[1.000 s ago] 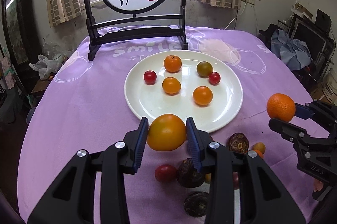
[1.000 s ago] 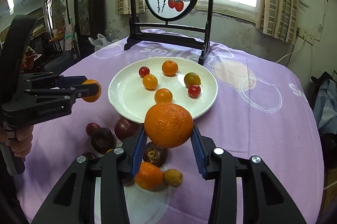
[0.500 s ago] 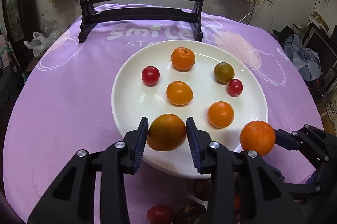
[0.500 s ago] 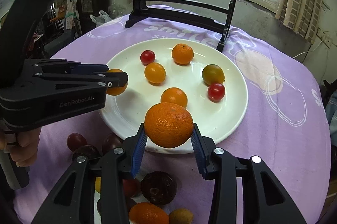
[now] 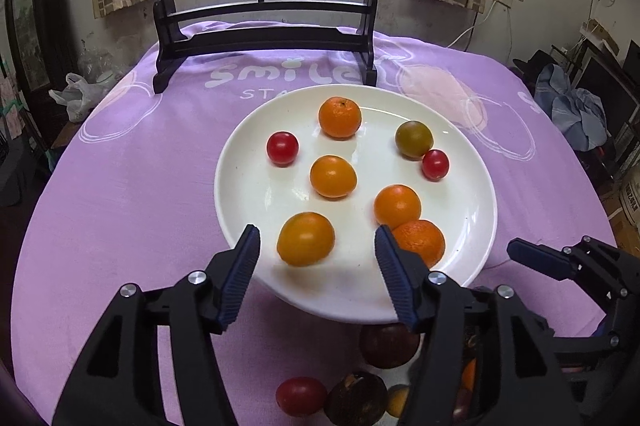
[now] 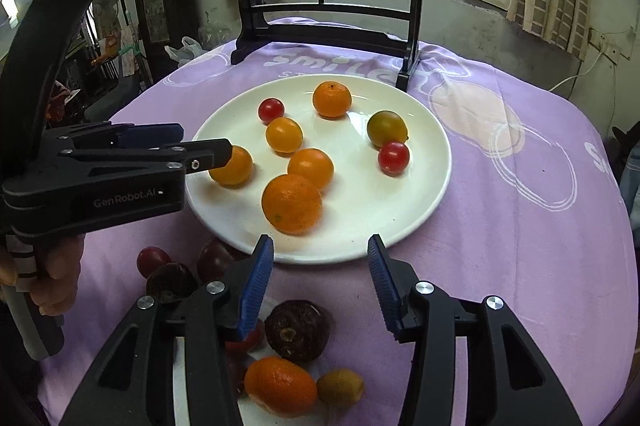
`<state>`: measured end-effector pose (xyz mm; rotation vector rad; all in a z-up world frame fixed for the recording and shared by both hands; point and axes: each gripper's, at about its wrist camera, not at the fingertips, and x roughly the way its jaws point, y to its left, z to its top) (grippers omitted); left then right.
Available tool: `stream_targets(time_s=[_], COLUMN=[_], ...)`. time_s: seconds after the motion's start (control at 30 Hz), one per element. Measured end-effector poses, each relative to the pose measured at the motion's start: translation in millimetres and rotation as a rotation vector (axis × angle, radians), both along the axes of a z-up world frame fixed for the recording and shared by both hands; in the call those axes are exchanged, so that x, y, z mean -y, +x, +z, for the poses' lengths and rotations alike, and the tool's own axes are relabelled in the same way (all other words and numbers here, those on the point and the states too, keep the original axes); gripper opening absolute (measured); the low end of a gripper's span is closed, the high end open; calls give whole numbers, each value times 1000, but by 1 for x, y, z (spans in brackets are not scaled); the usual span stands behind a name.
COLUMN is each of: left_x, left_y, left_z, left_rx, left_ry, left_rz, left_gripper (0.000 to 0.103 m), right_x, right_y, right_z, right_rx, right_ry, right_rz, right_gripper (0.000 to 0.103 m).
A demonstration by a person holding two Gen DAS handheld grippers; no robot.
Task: Organize fruits
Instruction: 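Carry the orange and tomato onto the white plate and open both tools, then withdraw both open tools from the plate back over the fruit pile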
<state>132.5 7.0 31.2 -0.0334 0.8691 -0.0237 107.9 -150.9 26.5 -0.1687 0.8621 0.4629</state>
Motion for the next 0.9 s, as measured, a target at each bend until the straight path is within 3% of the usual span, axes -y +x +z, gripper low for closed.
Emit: stream_targets(time_s=[0.2,0.33,0.9], left_x=[1,-1,-8], left_y=[-26,-45,-92], left_z=[1,-4,-21], left_rx=[10,18,16], left_ry=[1,17,-7], left_rz=[-13,-12,-12], left_gripper=[65,68,72], right_x=[29,44,46], right_y=[-24,-42,-95], right_z=[0,-6,-25], right_rx=[5,-4,-20], right_ry=[26,41,25], right_rz=[-47,-66,-48], right_gripper=[50,56,57])
